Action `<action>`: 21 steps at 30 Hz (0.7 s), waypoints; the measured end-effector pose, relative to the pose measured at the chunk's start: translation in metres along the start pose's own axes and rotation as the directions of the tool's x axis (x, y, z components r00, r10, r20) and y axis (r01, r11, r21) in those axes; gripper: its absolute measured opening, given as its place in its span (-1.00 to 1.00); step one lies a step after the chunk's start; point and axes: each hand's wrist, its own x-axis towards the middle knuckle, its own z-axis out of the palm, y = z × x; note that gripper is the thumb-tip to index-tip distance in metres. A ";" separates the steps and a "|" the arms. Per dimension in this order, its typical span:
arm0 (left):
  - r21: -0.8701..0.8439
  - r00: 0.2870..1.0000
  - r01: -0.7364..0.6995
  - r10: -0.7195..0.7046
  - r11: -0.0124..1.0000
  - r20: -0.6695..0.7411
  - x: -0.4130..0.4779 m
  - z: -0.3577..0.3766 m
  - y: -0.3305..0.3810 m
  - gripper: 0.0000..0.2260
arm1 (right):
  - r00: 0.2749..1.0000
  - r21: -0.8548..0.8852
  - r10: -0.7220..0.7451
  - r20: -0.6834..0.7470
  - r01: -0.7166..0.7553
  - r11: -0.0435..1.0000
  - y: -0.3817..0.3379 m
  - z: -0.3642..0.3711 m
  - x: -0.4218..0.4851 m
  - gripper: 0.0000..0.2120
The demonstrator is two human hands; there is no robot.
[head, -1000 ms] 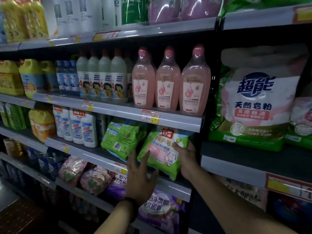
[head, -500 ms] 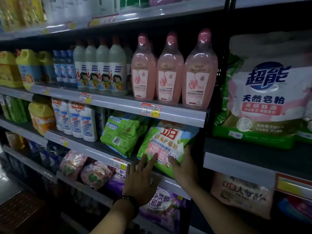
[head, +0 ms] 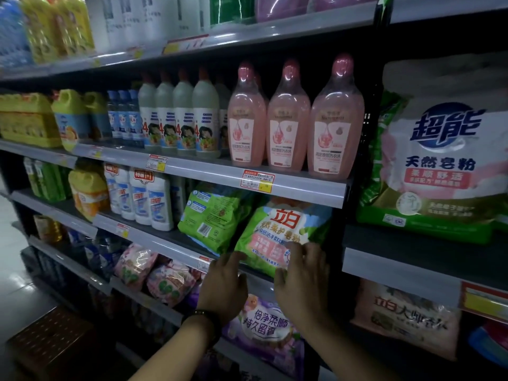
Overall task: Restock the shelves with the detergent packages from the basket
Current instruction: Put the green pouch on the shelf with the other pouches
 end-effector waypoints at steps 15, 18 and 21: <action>0.008 0.948 0.264 -0.258 0.964 -0.186 0.114 0.021 -0.046 -0.27 | 0.798 -0.425 -0.205 0.567 0.497 0.756 -0.024 0.038 0.040 0.06; -0.005 0.932 0.289 -0.283 0.957 -0.225 0.121 0.027 -0.044 -0.42 | 0.795 -0.376 -0.193 0.576 0.467 0.801 -0.023 0.040 0.042 0.11; -0.072 0.912 0.210 -0.222 0.975 -0.345 0.118 0.024 -0.057 -0.53 | 0.799 -0.331 -0.188 0.571 0.434 0.838 -0.025 0.038 0.046 0.13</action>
